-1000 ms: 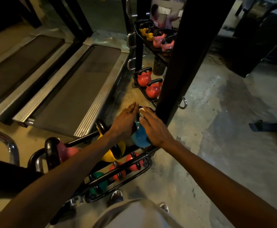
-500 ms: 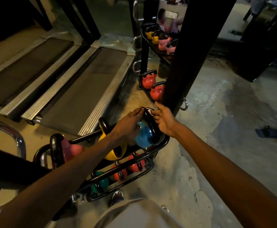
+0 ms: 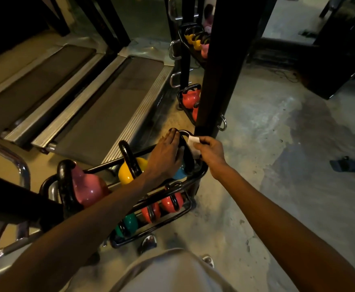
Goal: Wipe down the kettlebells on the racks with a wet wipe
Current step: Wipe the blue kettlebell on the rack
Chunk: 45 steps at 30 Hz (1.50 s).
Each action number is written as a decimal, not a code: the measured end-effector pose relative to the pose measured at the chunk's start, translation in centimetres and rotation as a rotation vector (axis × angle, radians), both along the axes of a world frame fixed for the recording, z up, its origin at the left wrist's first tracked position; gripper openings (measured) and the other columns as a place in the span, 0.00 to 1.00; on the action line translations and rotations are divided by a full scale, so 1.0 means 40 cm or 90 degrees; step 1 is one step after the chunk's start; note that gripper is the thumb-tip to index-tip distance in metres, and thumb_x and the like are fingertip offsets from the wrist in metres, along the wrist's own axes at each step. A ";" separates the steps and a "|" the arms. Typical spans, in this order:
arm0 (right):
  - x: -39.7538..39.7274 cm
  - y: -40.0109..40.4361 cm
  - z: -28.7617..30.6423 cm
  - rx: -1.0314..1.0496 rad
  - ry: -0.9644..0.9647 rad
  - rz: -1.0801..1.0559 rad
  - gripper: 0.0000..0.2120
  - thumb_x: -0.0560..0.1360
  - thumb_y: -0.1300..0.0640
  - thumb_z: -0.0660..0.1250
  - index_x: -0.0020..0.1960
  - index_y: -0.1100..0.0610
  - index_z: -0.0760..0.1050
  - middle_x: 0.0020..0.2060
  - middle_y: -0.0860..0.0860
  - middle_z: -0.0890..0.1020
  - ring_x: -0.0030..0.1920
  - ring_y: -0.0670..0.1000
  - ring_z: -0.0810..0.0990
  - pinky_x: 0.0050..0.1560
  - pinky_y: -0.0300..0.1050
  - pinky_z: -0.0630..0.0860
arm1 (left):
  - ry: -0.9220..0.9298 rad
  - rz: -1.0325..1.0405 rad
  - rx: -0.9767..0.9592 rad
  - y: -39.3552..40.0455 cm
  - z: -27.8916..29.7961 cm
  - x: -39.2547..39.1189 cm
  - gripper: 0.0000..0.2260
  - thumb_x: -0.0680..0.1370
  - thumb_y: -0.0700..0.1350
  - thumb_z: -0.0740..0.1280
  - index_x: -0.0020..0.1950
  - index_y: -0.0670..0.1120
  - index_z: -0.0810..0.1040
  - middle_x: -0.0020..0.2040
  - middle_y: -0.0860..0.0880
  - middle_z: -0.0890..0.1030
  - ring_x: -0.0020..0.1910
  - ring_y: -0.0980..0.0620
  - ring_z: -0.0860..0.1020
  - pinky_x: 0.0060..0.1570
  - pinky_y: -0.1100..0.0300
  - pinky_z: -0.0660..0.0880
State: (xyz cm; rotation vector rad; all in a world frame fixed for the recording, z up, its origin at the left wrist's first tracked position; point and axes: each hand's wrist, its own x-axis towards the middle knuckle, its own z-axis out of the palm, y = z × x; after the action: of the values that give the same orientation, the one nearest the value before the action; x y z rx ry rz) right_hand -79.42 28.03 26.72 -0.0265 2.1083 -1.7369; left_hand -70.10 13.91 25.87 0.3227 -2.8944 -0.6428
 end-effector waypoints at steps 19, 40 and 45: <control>0.127 0.130 -0.003 0.190 0.589 0.126 0.10 0.84 0.56 0.66 0.64 0.53 0.79 0.52 0.50 0.84 0.51 0.49 0.82 0.47 0.45 0.82 | 0.054 0.126 0.017 0.192 -0.033 0.165 0.32 0.82 0.45 0.69 0.84 0.43 0.60 0.83 0.43 0.64 0.82 0.43 0.61 0.81 0.48 0.58; 0.456 0.192 -0.153 0.377 0.788 0.402 0.12 0.78 0.55 0.67 0.57 0.59 0.83 0.66 0.58 0.81 0.73 0.59 0.74 0.72 0.60 0.71 | -0.022 0.213 0.035 0.207 -0.234 0.627 0.30 0.85 0.52 0.62 0.84 0.43 0.59 0.84 0.42 0.58 0.84 0.43 0.57 0.83 0.45 0.53; 0.522 0.180 -0.189 0.380 0.817 0.517 0.18 0.80 0.51 0.64 0.64 0.60 0.81 0.71 0.58 0.78 0.77 0.58 0.70 0.77 0.57 0.66 | -0.032 0.267 0.052 0.242 -0.238 0.720 0.32 0.85 0.59 0.48 0.84 0.43 0.59 0.84 0.41 0.59 0.84 0.43 0.56 0.82 0.49 0.46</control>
State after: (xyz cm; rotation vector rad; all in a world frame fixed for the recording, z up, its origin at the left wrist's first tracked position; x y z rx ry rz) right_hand -58.55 35.21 19.17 -1.9121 2.6122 -0.4794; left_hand -41.31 23.59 16.34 0.9340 -2.7170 -0.6830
